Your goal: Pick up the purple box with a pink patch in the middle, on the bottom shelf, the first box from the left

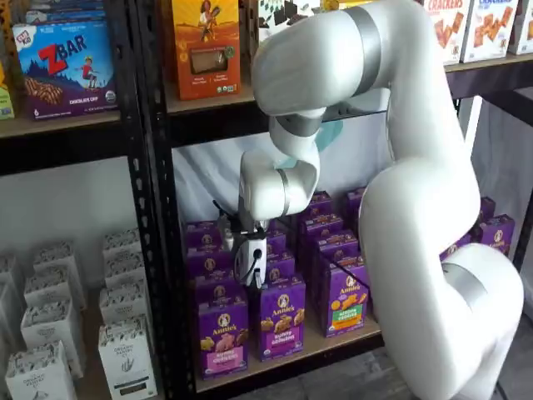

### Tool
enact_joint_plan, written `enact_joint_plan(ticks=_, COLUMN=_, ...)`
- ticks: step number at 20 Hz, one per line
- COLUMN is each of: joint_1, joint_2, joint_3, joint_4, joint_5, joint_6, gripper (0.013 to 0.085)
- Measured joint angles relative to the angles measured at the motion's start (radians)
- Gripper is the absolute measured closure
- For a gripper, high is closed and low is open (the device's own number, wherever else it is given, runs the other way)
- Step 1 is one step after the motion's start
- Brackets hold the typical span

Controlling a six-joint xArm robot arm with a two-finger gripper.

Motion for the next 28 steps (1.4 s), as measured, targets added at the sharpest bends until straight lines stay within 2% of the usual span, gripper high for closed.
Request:
enact_joint_plan(ticks=1, joint_1=0.000, joint_2=-0.001, joint_3=0.000, joint_4=0.017, joint_5=0.003, joint_6=-0.016, gripper=0.0130)
enact_joint_plan(ticks=2, joint_1=0.002, joint_2=-0.007, joint_3=-0.001, joint_4=0.075, joint_5=0.014, joint_6=-0.065, gripper=0.0130)
enact_joint_plan(ticks=3, joint_1=0.005, joint_2=-0.014, joint_3=-0.003, joint_4=0.112, joint_5=0.025, joint_6=-0.095, gripper=0.0130)
enact_joint_plan(ticks=4, joint_1=0.006, joint_2=-0.016, joint_3=-0.003, joint_4=0.120, joint_5=0.028, joint_6=-0.099, gripper=0.0130)
enact_joint_plan(ticks=12, joint_1=0.024, joint_2=0.000, joint_3=-0.021, joint_4=0.092, joint_5=0.013, joint_6=-0.057, gripper=0.0130)
enact_joint_plan(ticks=21, joint_1=0.028, joint_2=0.082, joint_3=-0.095, joint_4=0.148, joint_5=-0.024, joint_6=-0.105, gripper=0.0130)
enact_joint_plan(ticks=28, joint_1=0.011, joint_2=0.157, joint_3=-0.185, joint_4=0.113, joint_5=-0.002, joint_6=-0.088, gripper=0.0130)
